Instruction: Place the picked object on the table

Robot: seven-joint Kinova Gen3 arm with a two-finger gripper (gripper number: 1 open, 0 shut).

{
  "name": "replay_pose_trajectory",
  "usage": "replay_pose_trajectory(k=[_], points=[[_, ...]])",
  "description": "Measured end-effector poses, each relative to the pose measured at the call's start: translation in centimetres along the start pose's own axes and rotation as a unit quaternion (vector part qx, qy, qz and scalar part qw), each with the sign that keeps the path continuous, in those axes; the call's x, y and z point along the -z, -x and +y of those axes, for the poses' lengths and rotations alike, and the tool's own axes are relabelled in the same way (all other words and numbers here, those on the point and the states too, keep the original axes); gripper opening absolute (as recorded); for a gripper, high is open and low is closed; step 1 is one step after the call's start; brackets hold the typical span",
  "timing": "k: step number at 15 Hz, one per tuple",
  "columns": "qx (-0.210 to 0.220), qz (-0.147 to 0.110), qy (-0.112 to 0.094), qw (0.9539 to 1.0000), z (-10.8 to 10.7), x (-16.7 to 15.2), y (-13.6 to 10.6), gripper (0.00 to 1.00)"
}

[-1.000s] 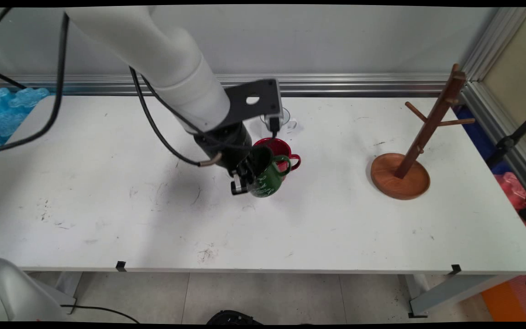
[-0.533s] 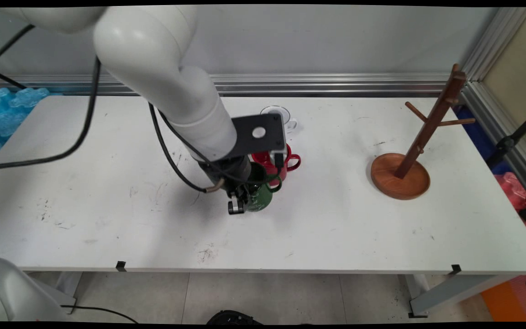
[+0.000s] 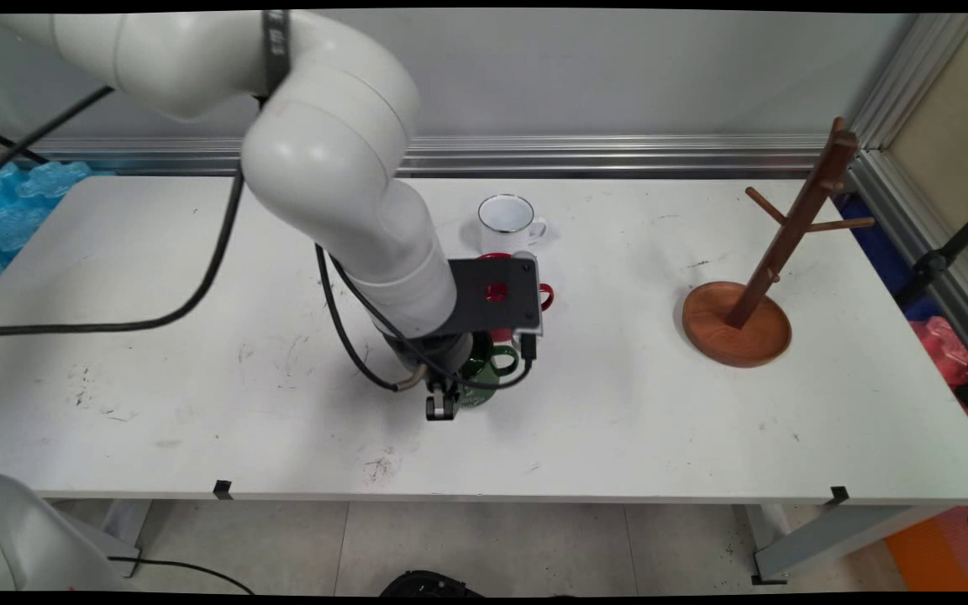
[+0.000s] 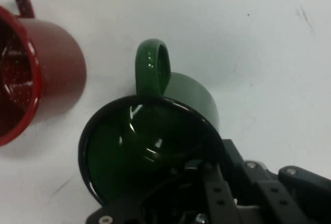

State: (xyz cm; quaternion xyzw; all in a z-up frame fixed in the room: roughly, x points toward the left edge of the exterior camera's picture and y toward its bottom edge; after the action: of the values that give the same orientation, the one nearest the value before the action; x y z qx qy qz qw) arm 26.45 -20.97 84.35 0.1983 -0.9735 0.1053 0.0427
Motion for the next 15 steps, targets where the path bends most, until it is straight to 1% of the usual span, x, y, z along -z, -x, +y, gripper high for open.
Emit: replay_pose_trajectory(k=[6,10,11,15], points=[[-0.027,-0.016,-0.007,0.9995,1.3,-1.2,-0.7,0.0],[-0.041,-0.023,-0.01,0.9989,1.9,-1.6,-1.2,0.0],[-0.043,-0.024,-0.011,0.9987,2.0,-1.6,-1.2,1.0],[-0.05,-0.025,-0.012,0.9984,2.2,-2.0,-1.6,1.0]])
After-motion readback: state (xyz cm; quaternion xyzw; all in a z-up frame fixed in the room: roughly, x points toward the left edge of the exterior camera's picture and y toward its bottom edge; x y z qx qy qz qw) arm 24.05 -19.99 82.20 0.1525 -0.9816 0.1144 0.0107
